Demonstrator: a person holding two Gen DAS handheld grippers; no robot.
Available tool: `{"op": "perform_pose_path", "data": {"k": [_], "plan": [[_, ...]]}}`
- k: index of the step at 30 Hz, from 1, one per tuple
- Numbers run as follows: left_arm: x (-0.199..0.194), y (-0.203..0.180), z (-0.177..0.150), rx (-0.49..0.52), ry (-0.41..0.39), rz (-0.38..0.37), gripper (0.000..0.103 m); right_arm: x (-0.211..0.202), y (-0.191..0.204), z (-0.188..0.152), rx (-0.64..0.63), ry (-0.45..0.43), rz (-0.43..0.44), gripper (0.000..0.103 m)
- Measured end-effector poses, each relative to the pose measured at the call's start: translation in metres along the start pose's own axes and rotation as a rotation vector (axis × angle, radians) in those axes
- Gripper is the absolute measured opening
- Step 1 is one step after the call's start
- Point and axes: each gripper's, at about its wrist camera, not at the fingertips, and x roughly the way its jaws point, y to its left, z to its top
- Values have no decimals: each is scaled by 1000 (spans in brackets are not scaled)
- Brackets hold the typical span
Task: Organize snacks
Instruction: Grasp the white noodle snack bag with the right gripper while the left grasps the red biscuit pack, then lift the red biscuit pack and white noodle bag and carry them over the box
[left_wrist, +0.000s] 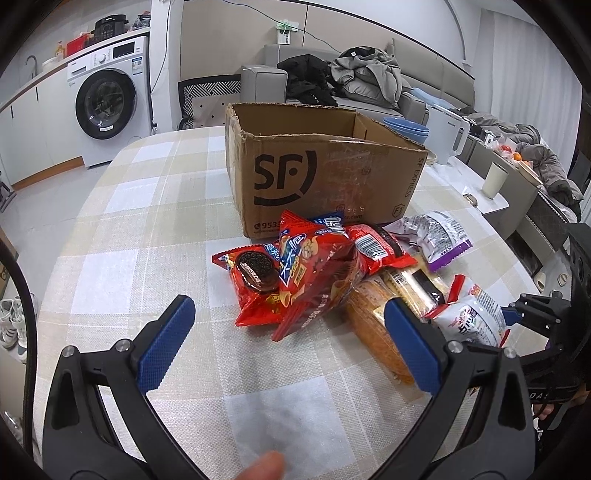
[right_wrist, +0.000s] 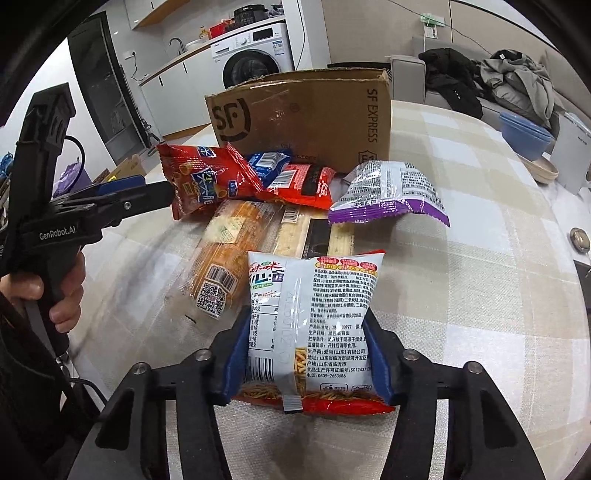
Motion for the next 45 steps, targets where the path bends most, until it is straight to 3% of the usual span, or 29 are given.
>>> {"op": "perform_pose_path", "data": {"k": [3,17,22,29,36,45], "plan": [[1,0,-1,2,-1,-1,102,-4,0,0,-10,-14,4,49],[17,-7,8,31,5,-21,97,-33,-8,8,9,-136,33,49],[28,-14,16,55,17,-34,84,-38,-13,10,30,-175,45,49],[54,-24,25,79,64,-39,74,-37,-18,10,43,-183,57,49],[72,-21,27,38,76,-68,51,-34,-23,8,59,-176,63,49],[65,-21,25,24,30,-94,46,-33,-25,8,68,-184,57,49]]}}
